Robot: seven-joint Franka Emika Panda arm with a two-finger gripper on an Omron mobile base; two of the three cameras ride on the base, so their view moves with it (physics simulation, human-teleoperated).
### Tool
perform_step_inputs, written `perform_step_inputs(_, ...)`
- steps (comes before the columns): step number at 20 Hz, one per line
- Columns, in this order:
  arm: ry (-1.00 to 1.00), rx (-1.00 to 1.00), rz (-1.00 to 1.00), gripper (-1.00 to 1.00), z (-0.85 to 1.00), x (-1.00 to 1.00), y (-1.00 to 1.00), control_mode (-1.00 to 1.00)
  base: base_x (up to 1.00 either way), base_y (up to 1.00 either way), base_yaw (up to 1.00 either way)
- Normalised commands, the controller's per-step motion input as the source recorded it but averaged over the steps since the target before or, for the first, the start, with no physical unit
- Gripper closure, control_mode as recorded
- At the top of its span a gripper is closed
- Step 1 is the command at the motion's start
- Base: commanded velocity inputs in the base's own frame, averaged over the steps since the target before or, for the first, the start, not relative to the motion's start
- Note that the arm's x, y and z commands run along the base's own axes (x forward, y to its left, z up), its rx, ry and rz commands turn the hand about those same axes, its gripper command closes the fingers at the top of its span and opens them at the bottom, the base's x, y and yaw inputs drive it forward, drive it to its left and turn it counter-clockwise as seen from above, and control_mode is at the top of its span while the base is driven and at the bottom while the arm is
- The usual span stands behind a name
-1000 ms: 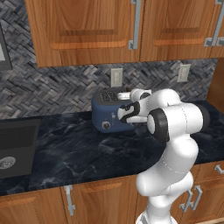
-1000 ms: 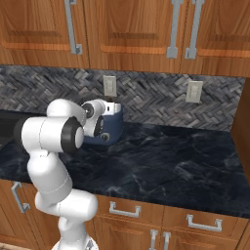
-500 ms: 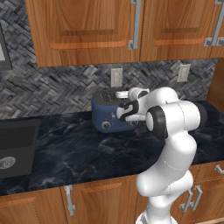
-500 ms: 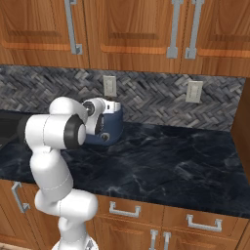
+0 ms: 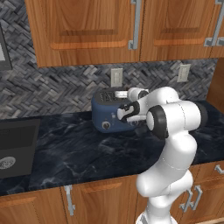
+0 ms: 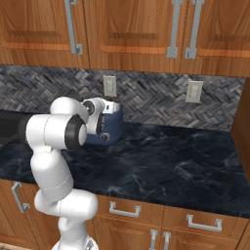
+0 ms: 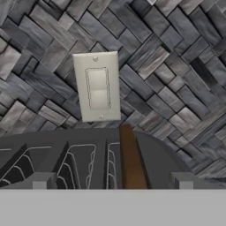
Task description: Start the toaster. Once the lever pops up, take the bread to the plate on the dining counter.
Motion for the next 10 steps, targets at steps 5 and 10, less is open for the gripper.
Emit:
perform_step_inputs(5, 0.0, 0.0, 0.0, -1.0, 0.0, 0.0, -0.21, -1.0, 0.0, 0.0, 0.0)
perform_step_inputs(10, 0.0, 0.0, 0.0, -1.0, -0.07, 0.0, -0.12, -1.0, 0.0, 0.0, 0.0)
